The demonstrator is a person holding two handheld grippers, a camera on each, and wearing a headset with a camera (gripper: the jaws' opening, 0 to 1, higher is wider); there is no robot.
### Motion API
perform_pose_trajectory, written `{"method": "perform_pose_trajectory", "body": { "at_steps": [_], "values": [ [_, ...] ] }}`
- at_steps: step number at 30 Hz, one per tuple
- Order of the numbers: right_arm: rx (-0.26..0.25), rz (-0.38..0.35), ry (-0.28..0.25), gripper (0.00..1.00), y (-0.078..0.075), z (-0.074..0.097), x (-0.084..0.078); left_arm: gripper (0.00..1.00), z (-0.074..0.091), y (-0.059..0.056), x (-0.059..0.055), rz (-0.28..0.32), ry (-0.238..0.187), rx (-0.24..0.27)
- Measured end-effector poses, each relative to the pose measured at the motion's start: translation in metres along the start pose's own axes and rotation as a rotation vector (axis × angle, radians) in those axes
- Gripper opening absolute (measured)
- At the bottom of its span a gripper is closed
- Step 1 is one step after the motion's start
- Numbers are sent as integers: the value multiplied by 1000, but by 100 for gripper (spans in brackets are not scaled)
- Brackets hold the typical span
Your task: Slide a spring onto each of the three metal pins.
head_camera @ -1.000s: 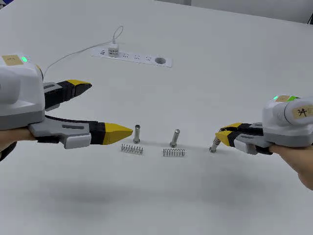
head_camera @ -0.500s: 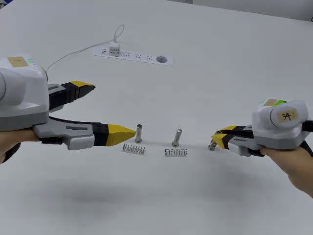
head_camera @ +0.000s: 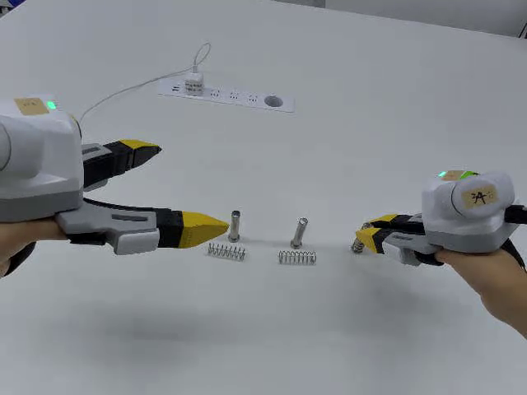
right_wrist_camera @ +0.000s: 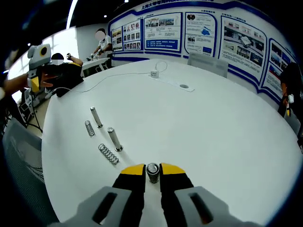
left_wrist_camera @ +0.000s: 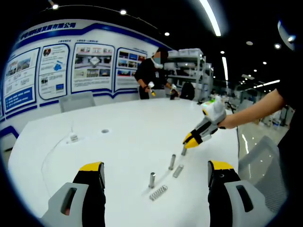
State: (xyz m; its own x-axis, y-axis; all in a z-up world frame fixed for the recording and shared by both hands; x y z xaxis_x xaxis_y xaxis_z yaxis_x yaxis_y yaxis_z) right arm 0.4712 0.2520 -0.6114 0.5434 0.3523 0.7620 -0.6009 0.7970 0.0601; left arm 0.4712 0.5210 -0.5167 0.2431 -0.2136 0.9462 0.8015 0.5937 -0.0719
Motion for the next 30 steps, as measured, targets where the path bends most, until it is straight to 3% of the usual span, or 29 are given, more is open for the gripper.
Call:
{"method": "perform_pose_trajectory", "body": {
  "at_steps": [7, 13, 19, 25, 30],
  "values": [
    [-9, 17, -7, 13, 2, 9, 4, 92, -1, -5, 1, -6, 1, -22],
    [-22, 41, -57, 14, 6, 19, 22, 92, 0, -6, 3, -8, -8, -23],
    [27, 128, -94, 15, 25, 19, 42, 92, -2, -13, 3, -14, -12, -38],
    [117, 223, -41, 16, 51, 4, 40, 91, 1, -13, 0, -1, -10, -39],
    [179, 276, 39, 16, 62, -15, 24, 91, 2, -11, 4, 17, -32, -31]
  ]
}}
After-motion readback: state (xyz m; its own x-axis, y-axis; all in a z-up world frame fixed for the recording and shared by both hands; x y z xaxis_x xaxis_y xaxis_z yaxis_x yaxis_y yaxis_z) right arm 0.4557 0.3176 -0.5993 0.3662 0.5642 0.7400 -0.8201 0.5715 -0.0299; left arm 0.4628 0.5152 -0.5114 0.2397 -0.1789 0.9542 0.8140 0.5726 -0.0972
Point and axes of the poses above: the centre of the closed fingertips' face, and the gripper's own axes: z roughly backward along the fingers, y roughly to its left, x roughly out of its top, the point moved 4 cm from there along z, roughly backward along the fingers, and after that the axes turned 6 degrees about x, right-handed, at the moved point
